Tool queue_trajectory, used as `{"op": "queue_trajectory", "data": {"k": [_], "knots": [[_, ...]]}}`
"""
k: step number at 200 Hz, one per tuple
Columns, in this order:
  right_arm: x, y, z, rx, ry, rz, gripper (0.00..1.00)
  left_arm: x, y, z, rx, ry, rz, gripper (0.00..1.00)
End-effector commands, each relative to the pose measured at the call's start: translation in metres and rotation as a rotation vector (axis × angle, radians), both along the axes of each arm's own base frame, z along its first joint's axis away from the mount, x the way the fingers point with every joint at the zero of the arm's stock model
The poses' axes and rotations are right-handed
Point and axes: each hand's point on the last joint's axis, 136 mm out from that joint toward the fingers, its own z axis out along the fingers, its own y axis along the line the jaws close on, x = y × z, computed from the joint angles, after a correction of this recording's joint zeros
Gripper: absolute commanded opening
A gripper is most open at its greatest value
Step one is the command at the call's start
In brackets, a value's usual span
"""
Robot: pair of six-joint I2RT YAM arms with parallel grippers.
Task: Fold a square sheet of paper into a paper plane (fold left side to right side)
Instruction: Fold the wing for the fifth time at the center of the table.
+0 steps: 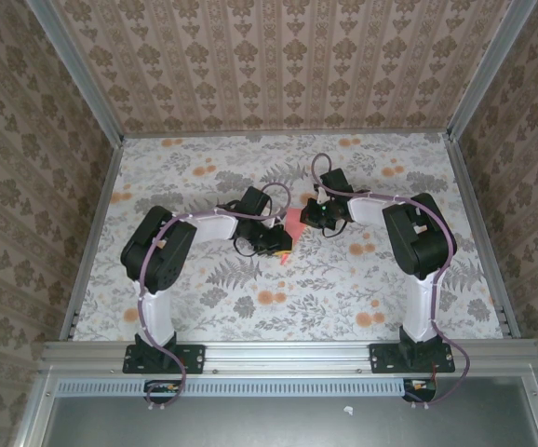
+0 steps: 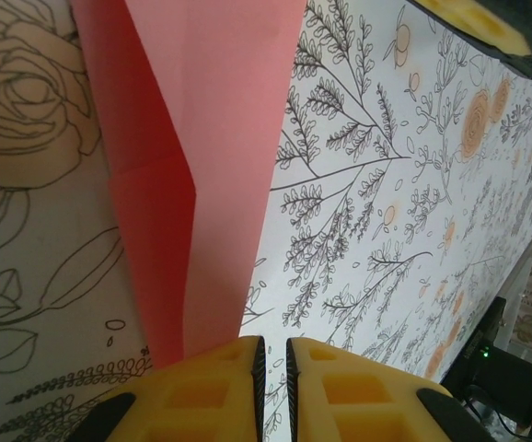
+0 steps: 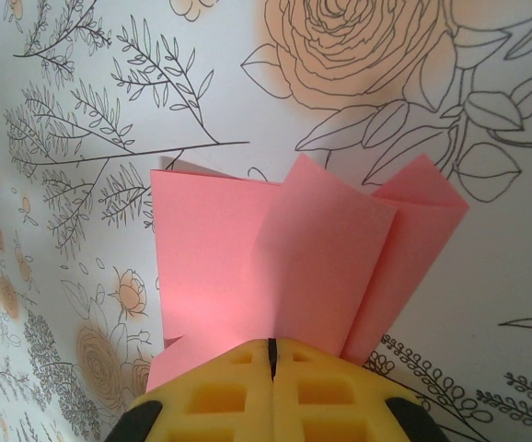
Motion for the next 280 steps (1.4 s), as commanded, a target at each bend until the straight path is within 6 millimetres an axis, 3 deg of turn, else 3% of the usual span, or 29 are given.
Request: {"op": "queue_trajectory", "data": {"k": [1,58,101,121,139,168,192,228,280], "knots": [[-0.034,-0.018,-0.037,-0.100,0.151,-0.007,0.05,-0.007,0.001,-0.014,0.031,0.016,-0.021,0.17],[-0.028,-0.015,-0.026,-0.082,0.113,0.000,0.05,-0.015,0.007,-0.026,0.072,0.038,-0.018,0.16],[-0.008,-0.003,0.033,0.047,-0.089,0.039,0.04,-0.020,0.021,-0.041,0.138,0.045,0.005,0.10],[-0.013,0.002,0.055,0.100,-0.150,0.069,0.03,-0.023,0.018,-0.045,0.119,0.056,0.000,0.09],[-0.027,0.006,0.060,0.144,-0.161,0.095,0.02,-0.024,0.016,-0.048,0.109,0.062,-0.003,0.08],[-0.052,0.027,0.053,0.174,-0.142,0.167,0.02,-0.025,0.016,-0.051,0.105,0.068,-0.005,0.07],[-0.059,0.046,0.047,0.181,-0.131,0.210,0.02,-0.025,0.017,-0.051,0.107,0.068,-0.007,0.08],[-0.053,0.051,0.033,0.158,-0.104,0.198,0.01,-0.025,0.016,-0.050,0.109,0.066,-0.011,0.07],[-0.056,0.039,0.009,0.062,-0.063,0.195,0.01,-0.025,0.017,-0.050,0.110,0.067,-0.011,0.07]]}}
